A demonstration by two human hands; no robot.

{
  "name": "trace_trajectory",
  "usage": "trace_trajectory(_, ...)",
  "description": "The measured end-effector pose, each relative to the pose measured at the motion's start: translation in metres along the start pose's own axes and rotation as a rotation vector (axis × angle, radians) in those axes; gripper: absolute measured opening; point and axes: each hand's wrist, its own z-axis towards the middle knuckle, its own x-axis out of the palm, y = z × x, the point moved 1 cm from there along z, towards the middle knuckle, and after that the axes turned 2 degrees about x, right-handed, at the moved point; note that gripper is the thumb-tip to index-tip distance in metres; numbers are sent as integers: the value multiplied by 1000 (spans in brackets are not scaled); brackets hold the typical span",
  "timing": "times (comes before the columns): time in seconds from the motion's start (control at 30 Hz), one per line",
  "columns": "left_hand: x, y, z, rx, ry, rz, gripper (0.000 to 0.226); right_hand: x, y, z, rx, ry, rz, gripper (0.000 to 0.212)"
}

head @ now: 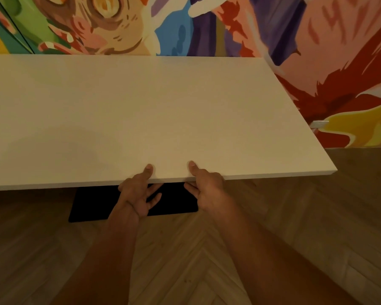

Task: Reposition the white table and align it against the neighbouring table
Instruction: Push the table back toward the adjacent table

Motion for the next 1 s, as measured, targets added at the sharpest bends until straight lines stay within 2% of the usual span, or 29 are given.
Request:
trace_trajectory(0.13,0,0,0,8,-14,-7,62,2,-1,0,-13,-11,13,71)
trace_trajectory(0.37,2,-3,-7,-13,-7,-24,52,-4,7,-7,46,43,-92,60)
trace_trajectory(0.5,3,-3,-8,-11,-49,-94,59,-9,8,-8,48,42,-79,49)
trace_trajectory(0.6,19,10,-25,-27,29,-119,49,-25,13,-5,9,-1,16,40)
trace_trajectory(0.7,44,27,-38,-40,131,-113,41,-39,25,-2,-11,-27,71,43)
trace_trajectory(0.9,55,27,-25,-80,130,-51,14,-40,28,6,5,-12,29,41)
trace_trajectory(1.0,54,27,-24,-87,130,-37,25,-43,27,10,-2,-3,40,40)
